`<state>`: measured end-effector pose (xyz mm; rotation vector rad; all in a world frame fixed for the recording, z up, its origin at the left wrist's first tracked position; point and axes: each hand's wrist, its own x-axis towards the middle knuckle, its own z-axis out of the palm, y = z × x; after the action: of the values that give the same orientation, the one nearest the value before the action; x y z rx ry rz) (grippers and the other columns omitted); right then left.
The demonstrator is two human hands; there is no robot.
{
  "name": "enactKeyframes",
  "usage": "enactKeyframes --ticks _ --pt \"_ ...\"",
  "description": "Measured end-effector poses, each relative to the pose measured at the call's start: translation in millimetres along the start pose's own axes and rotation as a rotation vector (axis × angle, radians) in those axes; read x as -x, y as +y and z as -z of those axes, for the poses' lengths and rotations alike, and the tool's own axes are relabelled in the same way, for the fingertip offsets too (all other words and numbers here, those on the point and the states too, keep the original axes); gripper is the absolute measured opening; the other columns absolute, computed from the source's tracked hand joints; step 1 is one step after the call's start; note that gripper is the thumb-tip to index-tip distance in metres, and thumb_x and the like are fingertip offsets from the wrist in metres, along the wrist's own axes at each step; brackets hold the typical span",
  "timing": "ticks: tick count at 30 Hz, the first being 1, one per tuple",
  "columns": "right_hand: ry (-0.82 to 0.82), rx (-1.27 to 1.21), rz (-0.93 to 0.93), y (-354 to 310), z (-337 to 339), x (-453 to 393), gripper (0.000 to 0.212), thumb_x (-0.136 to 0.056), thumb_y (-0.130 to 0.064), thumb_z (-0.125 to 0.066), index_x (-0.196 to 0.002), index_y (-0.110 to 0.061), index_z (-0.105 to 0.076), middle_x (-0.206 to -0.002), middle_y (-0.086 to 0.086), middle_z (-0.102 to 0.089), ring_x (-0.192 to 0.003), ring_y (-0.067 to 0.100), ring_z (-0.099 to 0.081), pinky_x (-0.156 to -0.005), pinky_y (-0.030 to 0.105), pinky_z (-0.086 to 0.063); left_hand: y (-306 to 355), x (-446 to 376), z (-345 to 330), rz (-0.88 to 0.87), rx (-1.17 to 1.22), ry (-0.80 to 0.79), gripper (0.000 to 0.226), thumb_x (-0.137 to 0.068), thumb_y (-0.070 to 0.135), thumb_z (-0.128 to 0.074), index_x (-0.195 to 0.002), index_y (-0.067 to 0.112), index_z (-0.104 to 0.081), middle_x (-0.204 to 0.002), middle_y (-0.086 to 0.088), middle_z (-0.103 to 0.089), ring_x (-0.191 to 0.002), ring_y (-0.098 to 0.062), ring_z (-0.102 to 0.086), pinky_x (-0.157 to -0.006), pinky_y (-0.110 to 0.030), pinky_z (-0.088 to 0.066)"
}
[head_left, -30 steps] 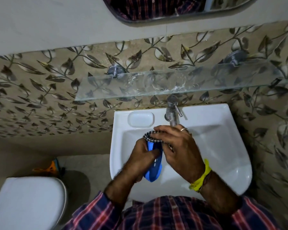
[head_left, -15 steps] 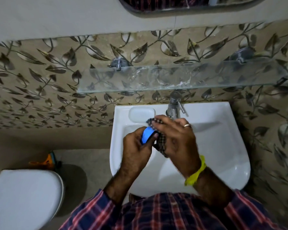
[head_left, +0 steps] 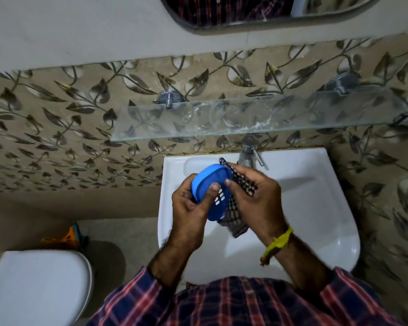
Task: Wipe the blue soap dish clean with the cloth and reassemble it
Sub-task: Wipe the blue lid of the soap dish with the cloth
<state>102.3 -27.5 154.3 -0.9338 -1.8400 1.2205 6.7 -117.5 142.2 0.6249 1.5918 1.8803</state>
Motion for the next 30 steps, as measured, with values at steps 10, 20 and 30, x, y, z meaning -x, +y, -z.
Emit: enactKeyframes --ticks 10,20,30 --pt "-0.054 0.569 0.653 -20 9 5 0.037 -0.088 -0.003 -0.047 -0.111 -0.014 -0.073 -0.117 0.004 -0.071 -0.083 0.032 -0.059 -0.078 0.043 -0.051 21 -12 -1 0.050 -0.507 -0.094 0.021 -0.066 0.009 -0.085 -0.081 0.019 -0.074 -0.072 0.004 -0.074 -0.068 -0.019 -0.072 -0.062 -0.036 -0.060" --pt "-0.151 0.588 0.561 -8 15 10 0.041 -0.085 0.003 -0.046 -0.113 -0.012 -0.072 -0.119 0.005 -0.071 -0.084 0.031 -0.060 -0.079 0.037 -0.050 11 -4 5 -0.020 -0.561 -0.041 0.013 -0.074 0.006 -0.085 -0.081 0.013 -0.077 -0.074 -0.005 -0.075 -0.066 -0.020 -0.068 -0.065 -0.039 -0.059" --pt "0.120 0.273 0.313 3 21 -4 0.030 -0.081 0.003 -0.072 -0.109 -0.010 -0.073 -0.108 -0.004 -0.070 -0.099 0.010 -0.065 -0.093 0.035 -0.052 18 1 14 -0.113 -0.408 0.000 0.010 -0.076 0.025 -0.081 -0.081 0.028 -0.073 -0.069 -0.002 -0.065 -0.057 -0.007 -0.055 -0.054 -0.023 -0.046"
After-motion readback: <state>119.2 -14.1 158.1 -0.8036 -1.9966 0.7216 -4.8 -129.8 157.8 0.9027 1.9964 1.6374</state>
